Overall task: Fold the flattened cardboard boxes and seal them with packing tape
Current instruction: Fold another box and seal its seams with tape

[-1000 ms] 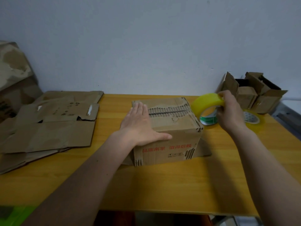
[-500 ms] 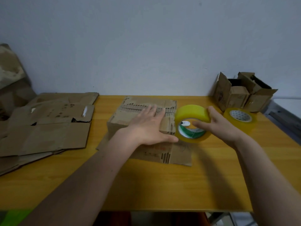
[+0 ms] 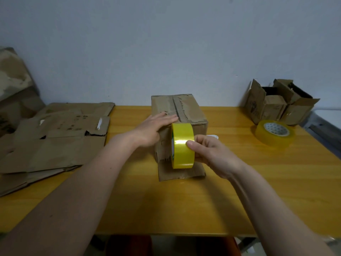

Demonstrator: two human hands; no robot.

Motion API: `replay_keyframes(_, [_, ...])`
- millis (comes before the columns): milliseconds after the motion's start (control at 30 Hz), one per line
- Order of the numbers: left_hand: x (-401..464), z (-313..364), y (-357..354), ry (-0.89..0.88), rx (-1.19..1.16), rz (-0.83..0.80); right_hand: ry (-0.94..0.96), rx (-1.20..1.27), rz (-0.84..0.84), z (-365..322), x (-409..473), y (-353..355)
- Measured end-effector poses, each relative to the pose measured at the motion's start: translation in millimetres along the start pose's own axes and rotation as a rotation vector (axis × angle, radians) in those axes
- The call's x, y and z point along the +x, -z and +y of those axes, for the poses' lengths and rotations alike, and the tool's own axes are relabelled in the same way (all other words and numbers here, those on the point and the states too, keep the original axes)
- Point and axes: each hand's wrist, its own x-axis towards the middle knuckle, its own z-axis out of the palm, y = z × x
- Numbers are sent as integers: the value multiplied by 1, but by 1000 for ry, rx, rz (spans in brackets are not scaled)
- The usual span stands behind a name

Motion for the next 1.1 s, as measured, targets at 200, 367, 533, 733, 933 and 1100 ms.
replay_keyframes(200, [1,-7,-3,-20,-74,-23,-118,-119,-41,11,-5,-4])
replay_keyframes(367, [6,3,-12,24,-222,114,-146,-102,-43,18,-6,-7])
replay_keyframes(533, [5,10,-31,112,-155,272,-200,-84,-46,22,-7,9])
replay_keyframes(733, [8,8,-32,128,-204,293,-218,-582,592,62,45,73])
replay_keyframes(933, [9,10,-32,123,-205,307,-282,-1047,384,95,105,98])
replay_keyframes(1100, [11,9,-32,126,-203,294,-254,-1151,378,108,113,110])
